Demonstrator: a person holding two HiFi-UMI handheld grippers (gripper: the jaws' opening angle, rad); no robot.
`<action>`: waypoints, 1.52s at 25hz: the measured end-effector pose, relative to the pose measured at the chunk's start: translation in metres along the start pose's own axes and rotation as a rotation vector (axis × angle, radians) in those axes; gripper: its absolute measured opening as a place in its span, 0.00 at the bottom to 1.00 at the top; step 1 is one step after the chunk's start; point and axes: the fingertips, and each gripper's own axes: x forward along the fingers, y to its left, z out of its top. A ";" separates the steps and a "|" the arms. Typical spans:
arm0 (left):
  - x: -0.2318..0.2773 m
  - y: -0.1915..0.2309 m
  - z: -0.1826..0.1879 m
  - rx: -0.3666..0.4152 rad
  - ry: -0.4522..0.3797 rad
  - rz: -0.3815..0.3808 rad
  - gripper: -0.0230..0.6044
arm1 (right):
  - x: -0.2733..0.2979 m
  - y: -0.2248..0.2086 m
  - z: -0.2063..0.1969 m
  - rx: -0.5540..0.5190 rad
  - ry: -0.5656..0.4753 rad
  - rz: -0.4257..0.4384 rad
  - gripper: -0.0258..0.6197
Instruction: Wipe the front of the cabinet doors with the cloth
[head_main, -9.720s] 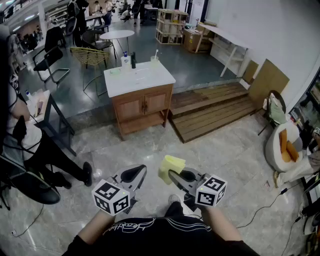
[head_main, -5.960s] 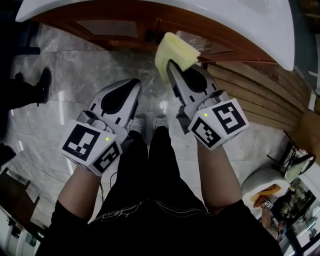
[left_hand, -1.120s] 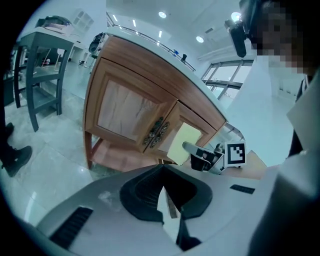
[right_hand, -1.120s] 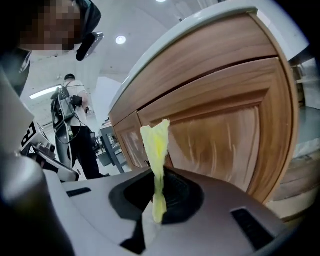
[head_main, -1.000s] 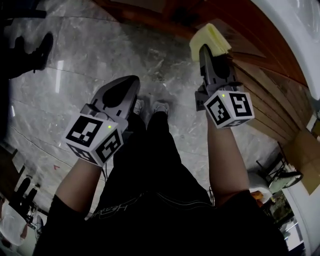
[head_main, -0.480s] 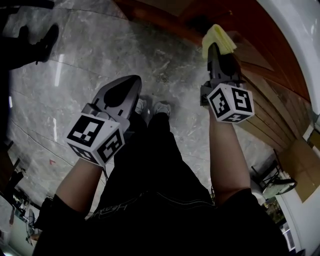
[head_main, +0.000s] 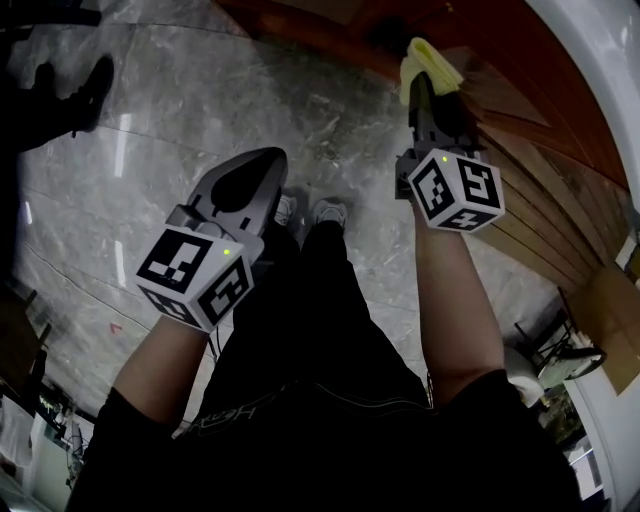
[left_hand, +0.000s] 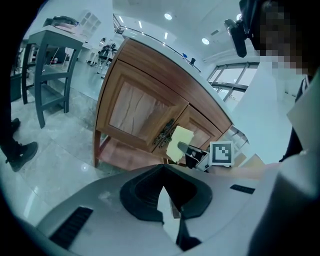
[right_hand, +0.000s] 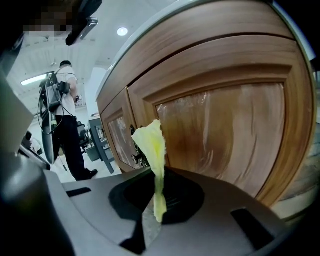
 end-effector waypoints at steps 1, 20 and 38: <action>0.002 -0.001 0.000 0.002 0.004 -0.003 0.05 | -0.001 -0.003 0.000 0.003 -0.002 -0.009 0.10; 0.041 -0.057 -0.015 0.094 0.116 -0.116 0.05 | -0.062 -0.082 -0.017 0.107 -0.042 -0.196 0.10; 0.085 -0.123 -0.035 0.172 0.199 -0.218 0.05 | -0.128 -0.162 -0.027 0.185 -0.094 -0.339 0.10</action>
